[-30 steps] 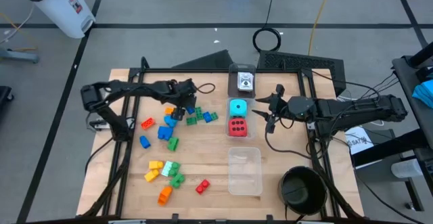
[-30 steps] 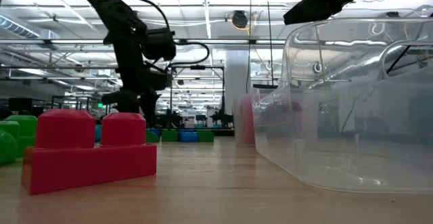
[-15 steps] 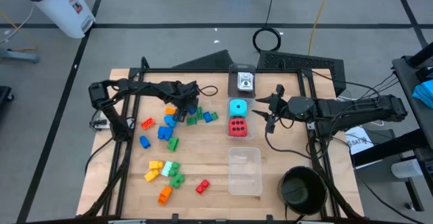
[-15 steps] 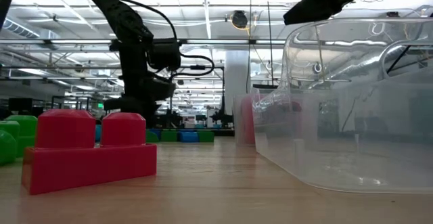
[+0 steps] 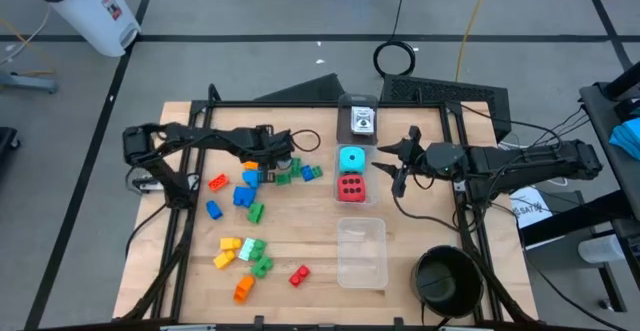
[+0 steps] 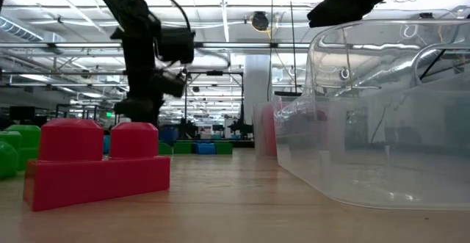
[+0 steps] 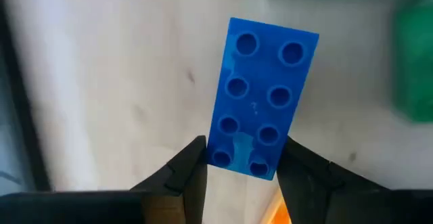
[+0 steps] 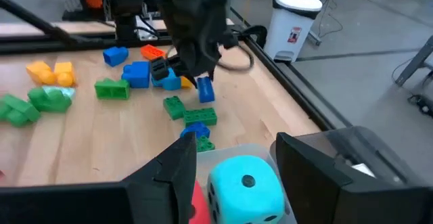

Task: Pick & Place Toys
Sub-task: Put the blue 8 stud game piece into the bottom transparent bin

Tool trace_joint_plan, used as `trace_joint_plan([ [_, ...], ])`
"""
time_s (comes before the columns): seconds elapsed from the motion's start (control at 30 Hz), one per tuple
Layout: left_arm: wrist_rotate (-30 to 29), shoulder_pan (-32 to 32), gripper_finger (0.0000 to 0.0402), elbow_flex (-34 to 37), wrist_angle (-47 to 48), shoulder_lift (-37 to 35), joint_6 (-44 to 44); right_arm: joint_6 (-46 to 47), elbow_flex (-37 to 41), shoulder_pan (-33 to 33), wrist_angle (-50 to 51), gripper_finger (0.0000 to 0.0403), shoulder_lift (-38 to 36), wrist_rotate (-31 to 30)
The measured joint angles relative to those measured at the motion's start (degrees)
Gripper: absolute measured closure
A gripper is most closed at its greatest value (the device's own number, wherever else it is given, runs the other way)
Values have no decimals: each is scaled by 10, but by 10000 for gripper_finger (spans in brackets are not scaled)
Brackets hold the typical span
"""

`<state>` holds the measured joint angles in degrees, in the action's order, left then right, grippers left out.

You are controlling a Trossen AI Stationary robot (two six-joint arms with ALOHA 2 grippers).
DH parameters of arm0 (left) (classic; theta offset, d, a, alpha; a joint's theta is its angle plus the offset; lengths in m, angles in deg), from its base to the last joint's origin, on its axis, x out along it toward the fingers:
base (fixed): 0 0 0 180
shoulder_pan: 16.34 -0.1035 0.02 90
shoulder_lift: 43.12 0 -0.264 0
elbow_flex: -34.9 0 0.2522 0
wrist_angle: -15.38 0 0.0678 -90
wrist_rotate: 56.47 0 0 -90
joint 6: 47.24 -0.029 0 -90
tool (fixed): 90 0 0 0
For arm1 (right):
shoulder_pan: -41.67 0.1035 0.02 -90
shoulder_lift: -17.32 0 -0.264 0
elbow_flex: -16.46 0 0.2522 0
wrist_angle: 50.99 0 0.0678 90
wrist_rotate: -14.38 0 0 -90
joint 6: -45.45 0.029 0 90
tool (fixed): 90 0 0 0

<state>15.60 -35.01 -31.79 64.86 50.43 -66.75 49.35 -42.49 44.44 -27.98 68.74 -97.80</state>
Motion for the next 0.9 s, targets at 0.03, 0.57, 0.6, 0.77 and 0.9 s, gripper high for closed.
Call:
trace_joint_plan([
  [0.03, -12, 10, 251, 0, -1, -12, 7, 9, 0, 0, 0, 232, 0, 0],
  [0.57, -316, 259, 252, -2, -288, -112, -89, 55, 111, -16, -367, 201, 120, 79],
  [0.6, -325, 265, 252, -2, -306, -108, -108, 58, 107, -18, -384, 188, 141, 90],
  [0.77, -351, 276, 252, -2, -372, -90, -172, 80, 61, -32, -460, 120, 239, 104],
  [0.9, -353, 275, 252, -2, -381, -82, -176, 106, 13, -50, -478, 100, 301, 105],
])
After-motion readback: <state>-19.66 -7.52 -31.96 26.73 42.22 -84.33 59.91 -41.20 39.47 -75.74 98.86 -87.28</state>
